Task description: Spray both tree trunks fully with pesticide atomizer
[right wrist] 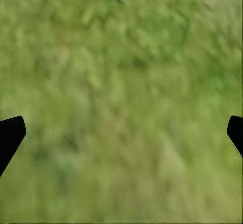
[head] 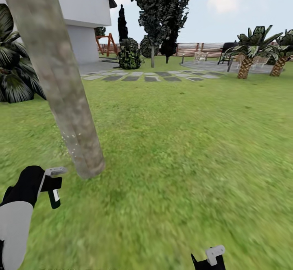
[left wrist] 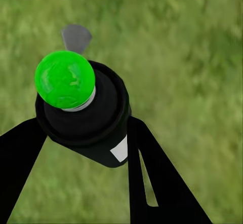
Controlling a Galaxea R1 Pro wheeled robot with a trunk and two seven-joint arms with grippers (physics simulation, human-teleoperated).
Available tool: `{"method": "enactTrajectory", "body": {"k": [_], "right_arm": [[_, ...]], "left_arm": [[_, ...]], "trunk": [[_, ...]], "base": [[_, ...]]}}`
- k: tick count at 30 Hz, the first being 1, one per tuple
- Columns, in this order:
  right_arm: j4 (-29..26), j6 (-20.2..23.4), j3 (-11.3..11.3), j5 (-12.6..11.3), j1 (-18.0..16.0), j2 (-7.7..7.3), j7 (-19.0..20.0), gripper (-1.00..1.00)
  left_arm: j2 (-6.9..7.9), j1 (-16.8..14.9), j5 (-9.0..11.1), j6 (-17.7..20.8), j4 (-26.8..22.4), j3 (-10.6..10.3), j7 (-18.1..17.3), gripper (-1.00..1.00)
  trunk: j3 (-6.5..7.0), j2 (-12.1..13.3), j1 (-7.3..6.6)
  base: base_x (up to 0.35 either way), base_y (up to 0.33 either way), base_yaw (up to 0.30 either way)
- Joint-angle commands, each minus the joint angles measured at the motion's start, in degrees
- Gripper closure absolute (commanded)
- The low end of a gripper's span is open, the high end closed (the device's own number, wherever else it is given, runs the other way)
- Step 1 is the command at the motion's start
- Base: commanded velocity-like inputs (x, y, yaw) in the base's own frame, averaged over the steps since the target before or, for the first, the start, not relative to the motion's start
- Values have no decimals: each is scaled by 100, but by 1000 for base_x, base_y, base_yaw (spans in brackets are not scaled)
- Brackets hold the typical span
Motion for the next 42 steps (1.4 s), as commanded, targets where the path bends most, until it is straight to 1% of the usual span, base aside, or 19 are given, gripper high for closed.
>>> {"method": "enactTrajectory", "body": {"k": [1,14,16,18,22,37,42], "right_arm": [[1,-16,-49,8,-2,-1,47,-100],[9,-16,-49,8,-2,-3,47,-100],[9,-16,-49,8,-2,0,47,-100],[9,-16,-49,8,-2,-1,47,-100],[1,-16,-49,8,-2,-3,47,-100],[2,-16,-49,8,-2,-3,47,-100],[2,-16,-49,8,-2,-3,47,-100]], "left_arm": [[-9,-6,-66,12,-4,9,-55,100],[-23,-6,-66,-3,-4,-1,-55,100],[-91,-6,-77,-13,3,-5,-55,100],[-129,-6,-86,-14,4,-7,-55,100],[-159,-6,-89,-15,4,-10,-55,100],[-159,-6,-82,-15,-4,-8,-55,100],[-159,-6,-81,-14,-4,-7,-55,100]], "trunk": [[-5,-2,1],[-5,-2,1],[-5,-2,1],[-5,-2,1],[-5,-2,1],[-5,-2,1],[-5,-2,1]], "base": [[222,-159,278],[239,-170,278],[182,-224,277],[170,-232,197],[165,-235,26],[171,-236,1],[92,-262,0]]}}
